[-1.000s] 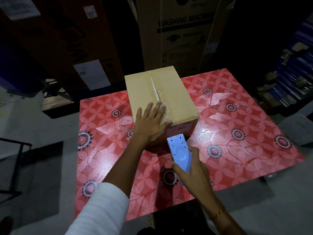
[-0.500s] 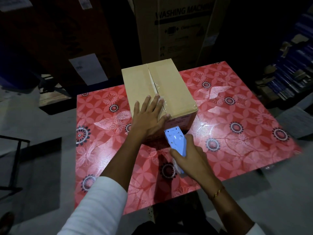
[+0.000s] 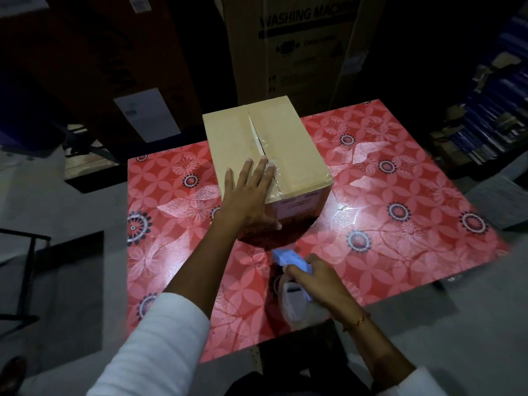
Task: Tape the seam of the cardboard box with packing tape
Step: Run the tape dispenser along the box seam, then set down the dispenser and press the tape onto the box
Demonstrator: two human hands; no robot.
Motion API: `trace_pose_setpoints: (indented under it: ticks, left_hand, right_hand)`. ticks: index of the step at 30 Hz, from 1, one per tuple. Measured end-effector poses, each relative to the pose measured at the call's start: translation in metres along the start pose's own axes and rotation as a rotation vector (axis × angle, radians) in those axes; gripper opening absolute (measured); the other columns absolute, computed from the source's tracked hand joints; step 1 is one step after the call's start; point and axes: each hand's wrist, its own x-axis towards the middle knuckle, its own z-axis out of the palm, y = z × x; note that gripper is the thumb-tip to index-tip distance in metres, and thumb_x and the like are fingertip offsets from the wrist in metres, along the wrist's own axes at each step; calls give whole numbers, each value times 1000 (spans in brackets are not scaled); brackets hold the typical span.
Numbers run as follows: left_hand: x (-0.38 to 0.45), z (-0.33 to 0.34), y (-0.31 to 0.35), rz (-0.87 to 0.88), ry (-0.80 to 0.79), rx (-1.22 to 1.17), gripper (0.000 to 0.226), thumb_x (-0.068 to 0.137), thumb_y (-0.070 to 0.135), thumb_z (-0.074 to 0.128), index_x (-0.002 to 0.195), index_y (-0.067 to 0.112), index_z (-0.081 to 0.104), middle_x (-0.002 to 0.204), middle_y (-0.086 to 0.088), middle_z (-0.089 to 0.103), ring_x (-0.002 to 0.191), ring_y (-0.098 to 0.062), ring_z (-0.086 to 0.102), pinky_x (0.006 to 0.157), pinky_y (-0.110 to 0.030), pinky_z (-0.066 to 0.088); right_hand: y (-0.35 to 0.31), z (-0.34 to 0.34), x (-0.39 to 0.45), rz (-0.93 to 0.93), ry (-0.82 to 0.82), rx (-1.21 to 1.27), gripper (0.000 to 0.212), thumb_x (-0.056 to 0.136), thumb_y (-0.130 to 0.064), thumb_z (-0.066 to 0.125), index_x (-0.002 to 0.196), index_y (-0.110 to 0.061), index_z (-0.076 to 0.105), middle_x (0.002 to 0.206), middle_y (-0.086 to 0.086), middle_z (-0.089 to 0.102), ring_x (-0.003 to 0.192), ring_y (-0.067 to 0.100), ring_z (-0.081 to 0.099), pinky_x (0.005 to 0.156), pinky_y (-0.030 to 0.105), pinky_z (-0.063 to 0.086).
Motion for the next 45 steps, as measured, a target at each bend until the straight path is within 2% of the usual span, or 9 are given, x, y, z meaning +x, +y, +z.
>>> trace_pose_setpoints:
  ticks: [4,8,12,16,19,23,32,39,45]
  left_hand:
    - [-1,-1,0,-6,-19,11,145,59,76,76,158,19,-15,167,-3,-23,153,-32,-21,118,-67,-6]
    - [-4,0,2,-14,39,42,139,66,76,71,158,16,-15,167,-6,-23,154,-30,-18,119,-65,-3]
    - [-9,6,4,-29,135,77,133,70,78,66,158,15,-12,167,-9,-21,154,-32,-15,122,-59,0]
    - [-17,13,14,-88,188,90,125,73,71,68,160,18,-5,168,-10,-13,154,-37,-12,122,-59,-2]
    - [-18,12,19,-127,198,101,117,77,63,70,160,18,0,169,-11,-8,155,-36,-9,122,-59,-1]
    - [-19,9,25,-165,183,105,112,82,60,68,160,17,-1,169,-10,-9,155,-35,-9,121,-58,-1]
    - [-17,9,27,-227,134,102,109,85,56,66,159,18,-4,169,-7,-11,155,-31,-8,123,-59,5]
    - [-17,6,24,-211,91,107,118,79,59,72,160,19,-4,169,-5,-13,155,-29,-10,122,-58,4]
    - [-27,8,8,-166,74,84,119,78,59,73,160,24,-6,169,-6,-14,155,-29,-11,122,-55,3]
  right_hand:
    - [26,-8,9,73,19,442,38,66,-56,75,81,-22,68,82,-1,72,83,21,65,77,36,46]
    - [44,-33,23,115,97,651,27,91,-42,66,97,-18,75,110,16,73,103,36,68,95,51,51]
    - [60,-56,40,83,155,671,31,94,-43,63,96,-18,81,104,16,77,105,42,69,98,58,52]
    - [85,-74,59,82,233,748,72,70,-67,77,117,-13,71,115,11,75,109,33,70,97,57,54]
    - [80,-88,65,80,232,749,38,91,-41,68,114,-11,71,112,13,75,106,33,69,99,52,54]
    - [77,-102,83,53,241,692,13,96,-23,63,92,-18,75,91,6,74,93,29,66,88,41,51]
    - [68,-126,112,-228,198,52,38,108,-31,40,112,-9,71,104,7,62,100,26,60,85,32,41]
    - [67,-127,129,-308,384,-413,46,108,-27,35,95,3,68,96,25,65,89,42,63,70,39,39]
    - [47,-144,128,-479,459,-307,41,100,-39,50,121,-9,67,116,16,64,112,37,56,84,33,36]
